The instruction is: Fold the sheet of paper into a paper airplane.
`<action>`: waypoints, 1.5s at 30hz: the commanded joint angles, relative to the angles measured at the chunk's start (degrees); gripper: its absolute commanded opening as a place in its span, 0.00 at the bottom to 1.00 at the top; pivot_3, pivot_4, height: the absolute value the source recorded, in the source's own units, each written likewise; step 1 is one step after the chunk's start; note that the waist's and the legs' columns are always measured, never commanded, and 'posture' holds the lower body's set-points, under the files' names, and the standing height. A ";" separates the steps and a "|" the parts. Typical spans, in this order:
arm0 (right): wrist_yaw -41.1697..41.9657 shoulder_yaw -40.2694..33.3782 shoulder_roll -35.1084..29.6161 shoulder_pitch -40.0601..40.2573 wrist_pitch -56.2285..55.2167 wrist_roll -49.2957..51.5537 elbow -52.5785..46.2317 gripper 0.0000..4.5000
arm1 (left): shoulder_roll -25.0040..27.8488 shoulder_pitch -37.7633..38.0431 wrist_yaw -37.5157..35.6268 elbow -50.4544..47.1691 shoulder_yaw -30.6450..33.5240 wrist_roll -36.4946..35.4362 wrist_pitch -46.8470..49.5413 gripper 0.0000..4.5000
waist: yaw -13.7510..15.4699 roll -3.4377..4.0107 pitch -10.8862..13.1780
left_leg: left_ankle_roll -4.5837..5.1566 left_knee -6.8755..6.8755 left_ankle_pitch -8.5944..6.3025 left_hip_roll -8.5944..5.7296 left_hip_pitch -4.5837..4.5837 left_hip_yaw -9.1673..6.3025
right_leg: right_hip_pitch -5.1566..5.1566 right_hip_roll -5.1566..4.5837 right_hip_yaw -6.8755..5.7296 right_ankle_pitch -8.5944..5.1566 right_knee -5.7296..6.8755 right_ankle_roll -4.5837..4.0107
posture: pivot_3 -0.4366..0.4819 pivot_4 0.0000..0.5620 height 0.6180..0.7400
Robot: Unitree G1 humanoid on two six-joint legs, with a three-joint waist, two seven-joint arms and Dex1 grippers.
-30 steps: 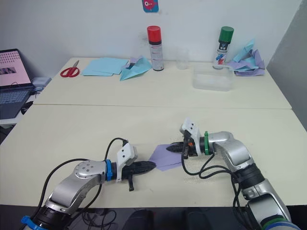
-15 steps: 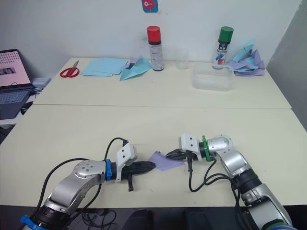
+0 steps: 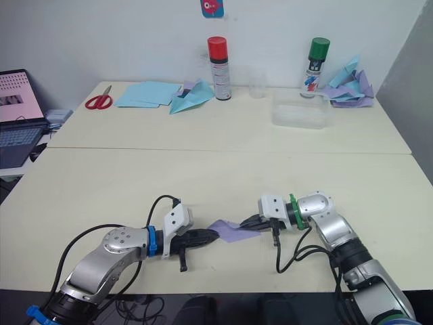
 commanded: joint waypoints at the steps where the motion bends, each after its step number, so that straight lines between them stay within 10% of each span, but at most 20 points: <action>1: 1.38 -2.14 -1.07 -0.93 1.45 1.64 -1.40 0.01 | 1.73 2.05 -0.61 2.91 -0.69 2.04 1.36 0.00 | 0.00 0.00 0.00 | 0.00 0.00 0.00 0.00 0.00 0.00 | 0.00 0.00 0.00 0.00 0.01 0.00 | 0.48 0.27 1.00; 5: 1.42 -2.26 -0.90 -1.12 3.42 1.77 -2.03 0.04 | 1.80 1.29 -1.14 4.22 -0.21 2.12 0.96 0.00 | 0.03 0.00 0.00 | 0.00 0.00 0.00 0.00 0.00 0.00 | 0.00 0.00 0.00 0.00 0.01 0.00 | 0.48 0.27 1.00; 10: 0.82 -2.36 -0.96 -1.05 5.88 1.83 -4.96 0.36 | 1.99 1.13 -1.85 4.94 0.30 2.17 0.36 0.00 | 0.01 0.00 0.00 | 0.00 0.00 0.00 0.00 0.02 0.00 | 0.00 0.00 0.00 0.00 0.03 -0.01 | 0.48 0.27 1.00; 38: -8.27 5.48 2.69 -5.82 16.62 -9.96 -14.42 0.36 | 1.43 1.09 -2.09 4.94 0.69 2.47 -0.06 0.00 | 0.00 0.01 0.00 | 0.00 0.01 0.00 0.01 0.02 -0.01 | -0.02 0.02 -0.02 0.00 0.06 -0.01 | 0.48 0.27 1.00; 45: -8.57 5.75 2.44 -4.61 14.34 -10.02 -15.37 0.01 | 1.32 0.98 -1.93 5.10 0.59 2.63 -0.06 0.00 | 0.00 0.01 0.00 | 0.00 0.01 0.00 0.01 0.02 -0.01 | -0.02 0.02 -0.02 0.00 0.06 -0.01 | 0.48 0.27 1.00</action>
